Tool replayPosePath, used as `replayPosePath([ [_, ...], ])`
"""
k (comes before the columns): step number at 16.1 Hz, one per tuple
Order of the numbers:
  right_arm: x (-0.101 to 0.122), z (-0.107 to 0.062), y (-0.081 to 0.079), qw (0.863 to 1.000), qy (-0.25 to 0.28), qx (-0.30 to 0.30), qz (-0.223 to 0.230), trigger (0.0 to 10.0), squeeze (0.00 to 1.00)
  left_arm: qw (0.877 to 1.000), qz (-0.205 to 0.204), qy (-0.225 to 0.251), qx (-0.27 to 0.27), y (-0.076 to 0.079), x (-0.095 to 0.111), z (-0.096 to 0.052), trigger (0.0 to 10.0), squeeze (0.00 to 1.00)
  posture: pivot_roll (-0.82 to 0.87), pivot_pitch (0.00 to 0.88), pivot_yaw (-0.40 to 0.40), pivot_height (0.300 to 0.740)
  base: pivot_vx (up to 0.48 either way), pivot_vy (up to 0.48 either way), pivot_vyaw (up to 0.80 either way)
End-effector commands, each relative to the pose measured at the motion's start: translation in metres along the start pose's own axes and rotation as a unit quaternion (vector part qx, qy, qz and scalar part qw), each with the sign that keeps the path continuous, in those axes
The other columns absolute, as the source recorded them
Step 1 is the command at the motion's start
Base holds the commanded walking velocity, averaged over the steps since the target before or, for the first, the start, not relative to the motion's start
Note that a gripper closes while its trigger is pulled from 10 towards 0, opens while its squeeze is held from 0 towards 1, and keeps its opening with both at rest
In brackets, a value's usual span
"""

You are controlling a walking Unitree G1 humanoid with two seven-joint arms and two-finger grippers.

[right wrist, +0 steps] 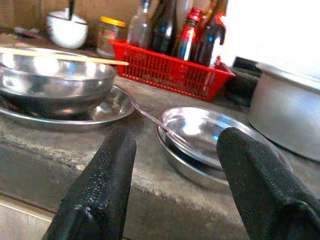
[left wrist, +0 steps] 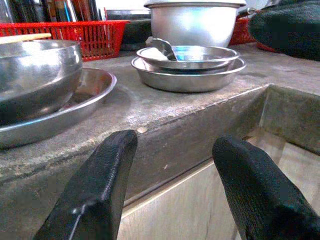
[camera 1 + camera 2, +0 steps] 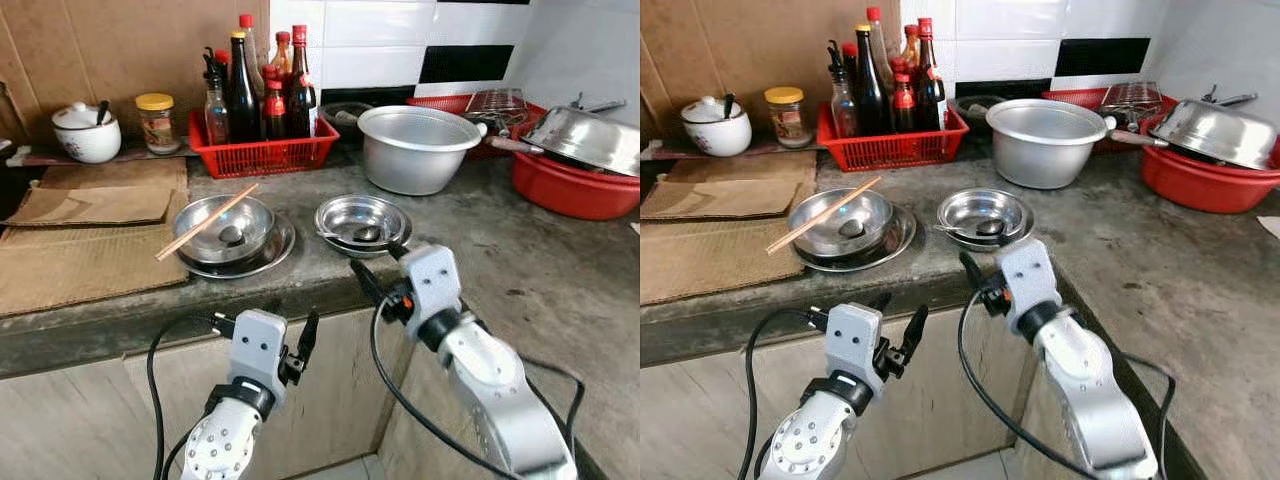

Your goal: Kitchen organization

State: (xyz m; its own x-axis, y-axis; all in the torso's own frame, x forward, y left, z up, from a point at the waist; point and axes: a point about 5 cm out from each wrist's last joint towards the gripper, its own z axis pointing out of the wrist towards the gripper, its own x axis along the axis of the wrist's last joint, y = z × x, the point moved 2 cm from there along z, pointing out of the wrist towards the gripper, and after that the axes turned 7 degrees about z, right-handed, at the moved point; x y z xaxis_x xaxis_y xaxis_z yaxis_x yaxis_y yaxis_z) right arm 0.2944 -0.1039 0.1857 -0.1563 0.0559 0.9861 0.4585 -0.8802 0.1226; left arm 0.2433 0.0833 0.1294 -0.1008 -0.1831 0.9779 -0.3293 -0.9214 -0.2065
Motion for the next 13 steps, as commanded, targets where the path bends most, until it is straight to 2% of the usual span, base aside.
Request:
replayPosePath([
  [1, 0.003, 0.009, -0.002, 0.999, 0.007, 0.026, -0.02, 10.0, 1.0, 1.0, 0.006, 0.008, 0.002, 0.0, 0.004, -0.002, 10.0, 0.0, 0.09, 0.013, -0.069, 0.74, 0.0, 0.0, 0.0],
  [3, 0.006, 0.019, -0.005, 0.998, 0.011, 0.048, -0.038, 10.0, 1.0, 1.0, 0.014, 0.009, 0.013, -0.004, 0.005, -0.004, 10.0, 0.0, 0.1, 0.025, -0.079, 0.74, 0.0, 0.0, 0.0],
  [4, 0.01, 0.028, -0.006, 0.997, 0.019, 0.055, -0.045, 10.0, 0.0, 1.0, 0.013, 0.008, 0.021, -0.007, 0.005, -0.005, 10.0, 0.0, 0.11, 0.03, -0.086, 0.74, 0.0, 0.0, 0.0],
  [8, 0.018, 0.05, -0.012, 0.993, 0.033, 0.084, -0.07, 10.0, 0.0, 1.0, 0.009, 0.006, 0.025, -0.005, 0.005, -0.009, 10.0, 0.0, 0.11, 0.048, -0.1, 0.74, 0.0, 0.0, 0.0],
  [13, 0.016, 0.072, -0.014, 0.99, 0.021, 0.089, -0.107, 10.0, 0.0, 0.999, -0.003, 0.011, 0.03, -0.001, 0.01, -0.014, 10.0, 0.0, 0.12, 0.064, -0.121, 0.74, 0.0, 0.0, 0.0],
])
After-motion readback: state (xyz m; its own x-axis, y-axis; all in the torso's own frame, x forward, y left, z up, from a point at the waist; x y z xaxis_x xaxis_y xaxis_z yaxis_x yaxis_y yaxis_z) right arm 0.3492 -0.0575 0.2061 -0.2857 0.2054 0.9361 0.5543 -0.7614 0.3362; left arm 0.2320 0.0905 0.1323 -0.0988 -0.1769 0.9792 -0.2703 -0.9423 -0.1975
